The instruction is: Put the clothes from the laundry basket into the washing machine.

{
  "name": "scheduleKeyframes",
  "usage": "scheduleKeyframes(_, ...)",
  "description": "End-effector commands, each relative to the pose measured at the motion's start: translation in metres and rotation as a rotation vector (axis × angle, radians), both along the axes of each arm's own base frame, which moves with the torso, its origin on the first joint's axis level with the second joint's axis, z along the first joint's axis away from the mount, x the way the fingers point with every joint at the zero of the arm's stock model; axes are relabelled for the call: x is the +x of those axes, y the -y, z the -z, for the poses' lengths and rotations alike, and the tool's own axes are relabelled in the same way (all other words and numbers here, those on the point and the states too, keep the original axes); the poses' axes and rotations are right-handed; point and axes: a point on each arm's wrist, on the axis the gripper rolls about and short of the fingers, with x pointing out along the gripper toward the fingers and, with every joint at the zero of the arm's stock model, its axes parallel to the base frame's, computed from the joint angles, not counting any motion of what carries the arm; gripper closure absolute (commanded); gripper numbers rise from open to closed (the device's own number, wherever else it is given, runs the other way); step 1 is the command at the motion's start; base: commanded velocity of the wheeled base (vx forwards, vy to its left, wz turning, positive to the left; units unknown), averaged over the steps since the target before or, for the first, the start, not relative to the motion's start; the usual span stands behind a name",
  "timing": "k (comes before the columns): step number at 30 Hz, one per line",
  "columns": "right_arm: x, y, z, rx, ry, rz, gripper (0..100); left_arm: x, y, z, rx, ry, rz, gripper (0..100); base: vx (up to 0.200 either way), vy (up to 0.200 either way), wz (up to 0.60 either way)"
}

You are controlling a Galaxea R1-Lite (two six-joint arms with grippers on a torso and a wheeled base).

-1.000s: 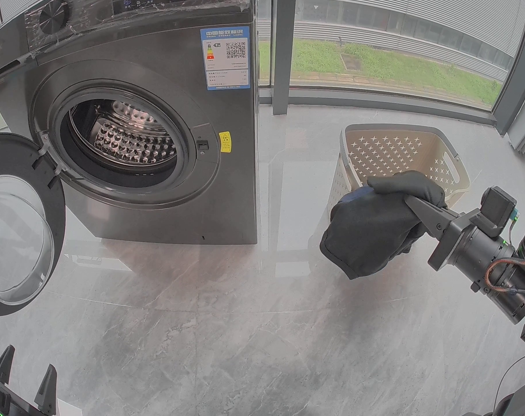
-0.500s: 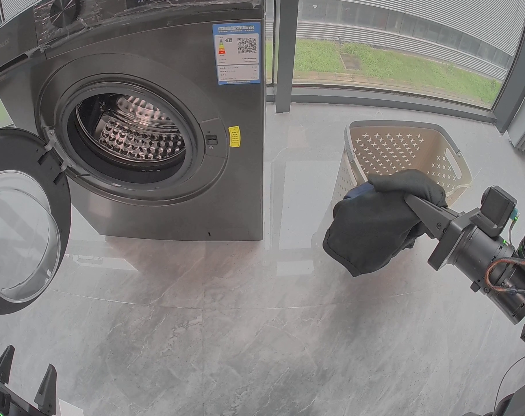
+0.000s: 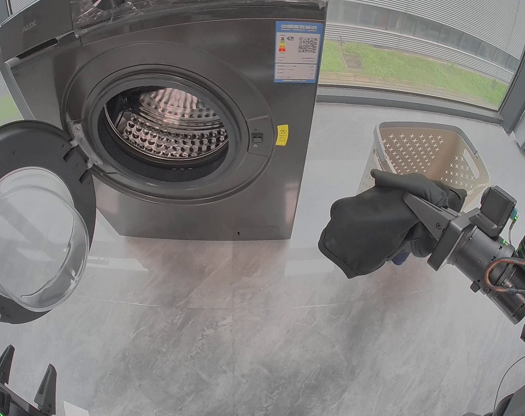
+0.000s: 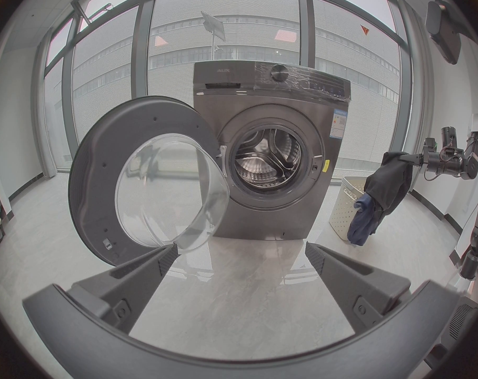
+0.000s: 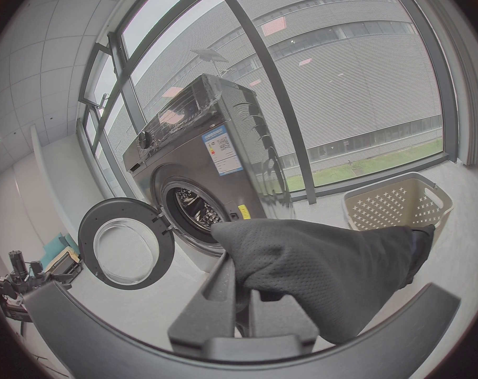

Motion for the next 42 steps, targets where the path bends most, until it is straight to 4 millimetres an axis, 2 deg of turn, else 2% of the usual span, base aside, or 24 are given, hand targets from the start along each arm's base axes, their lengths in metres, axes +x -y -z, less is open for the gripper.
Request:
scheduleKeyframes(1, 0.0001, -0.0003, 0.0002, -0.001, -0.001, -0.002, 100, 0.0004, 0.0, 0.0046, 0.0, -0.004, -0.001, 0, 0.0, 0.0, 0.0)
scheduleKeyframes(7, 0.0001, -0.0003, 0.0001, 0.0, 0.001, -0.004, 100, 0.0004, 0.0, 0.0046, 0.0, -0.004, -0.001, 0, 0.0, 0.0, 0.0)
scheduleKeyframes(13, 0.0006, -0.0002, 0.0004, -0.001, -0.001, -0.002, 100, 0.0004, 0.0, 0.0046, 0.0, -0.004, -0.001, 0, -0.2, 0.0, 0.0)
scheduleKeyframes(22, 0.0007, -0.0004, 0.0013, -0.004, -0.004, -0.004, 100, 0.0004, 0.0, 0.0046, 0.0, -0.004, -0.001, 0, 0.0, 0.0, 0.0)
scheduleKeyframes(34, 0.0028, -0.002, 0.0036, -0.007, -0.011, -0.009, 100, 0.0004, 0.0, 0.0046, 0.0, -0.004, -0.001, 0, 0.0, 0.2, 0.0)
scheduleKeyframes(42, 0.0029, -0.0013, 0.0033, -0.008, -0.009, -0.005, 100, 0.0004, 0.0, 0.0046, 0.0, -0.004, -0.001, 0, 0.0, 0.0, 0.0)
